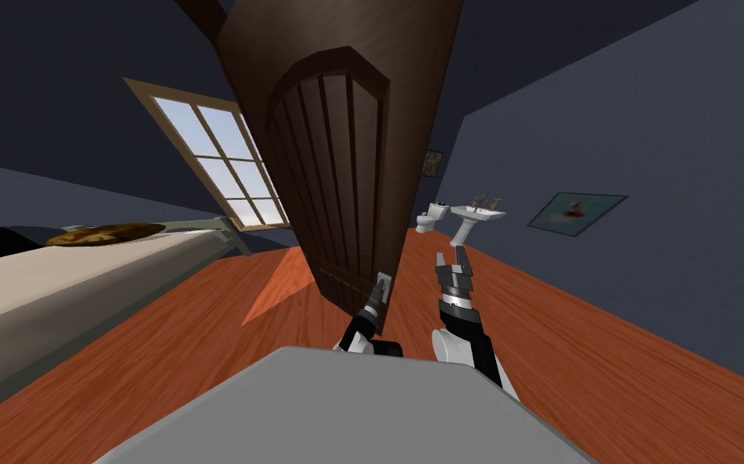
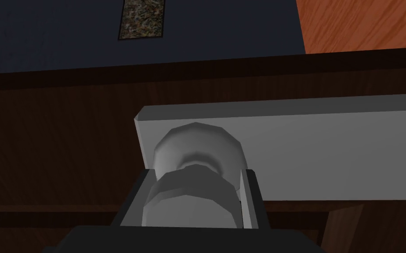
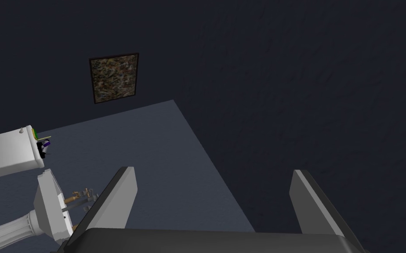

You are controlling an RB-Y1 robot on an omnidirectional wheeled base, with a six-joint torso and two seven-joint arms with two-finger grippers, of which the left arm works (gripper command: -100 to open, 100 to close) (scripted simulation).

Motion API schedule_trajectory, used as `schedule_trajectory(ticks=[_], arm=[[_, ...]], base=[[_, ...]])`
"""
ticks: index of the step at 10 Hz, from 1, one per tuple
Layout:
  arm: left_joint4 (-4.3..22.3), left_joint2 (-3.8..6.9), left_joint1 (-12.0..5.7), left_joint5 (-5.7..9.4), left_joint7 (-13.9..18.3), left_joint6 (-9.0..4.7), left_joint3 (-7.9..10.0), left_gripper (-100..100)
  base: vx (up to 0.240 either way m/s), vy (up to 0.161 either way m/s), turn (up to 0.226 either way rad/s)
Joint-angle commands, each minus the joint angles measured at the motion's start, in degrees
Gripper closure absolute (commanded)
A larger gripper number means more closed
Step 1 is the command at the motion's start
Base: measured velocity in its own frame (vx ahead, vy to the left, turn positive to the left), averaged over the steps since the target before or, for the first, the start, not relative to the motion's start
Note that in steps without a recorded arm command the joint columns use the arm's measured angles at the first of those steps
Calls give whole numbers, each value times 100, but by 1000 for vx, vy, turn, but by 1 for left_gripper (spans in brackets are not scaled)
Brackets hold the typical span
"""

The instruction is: Push the door open

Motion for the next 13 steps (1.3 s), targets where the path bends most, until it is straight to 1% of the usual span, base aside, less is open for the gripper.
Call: schedule_trajectory(ticks=[1,3,4,5,7,8,9,10,11,13], arm=[[-88,142,54,33,-62,24,107,100],[-126,189,86,61,-102,37,163,100],[-153,191,109,81,-131,46,203,100],[-179,166,132,100,-159,56,244,100],[-228,42,174,136,-211,73,318,100],[-249,-42,191,151,-233,80,348,100],[-271,-163,210,168,-257,88,382,100],[-241,-104,175,149,-236,75,337,100],[-272,37,168,186,-263,57,448,100],[-298,155,178,237,-292,58,583,100]], base=[[172,-86,181],[142,-147,106],[164,-175,168],[212,-177,160],[178,-186,167],[128,-194,125],[86,-191,139],[46,-84,45],[104,-89,51],[154,-187,117]])
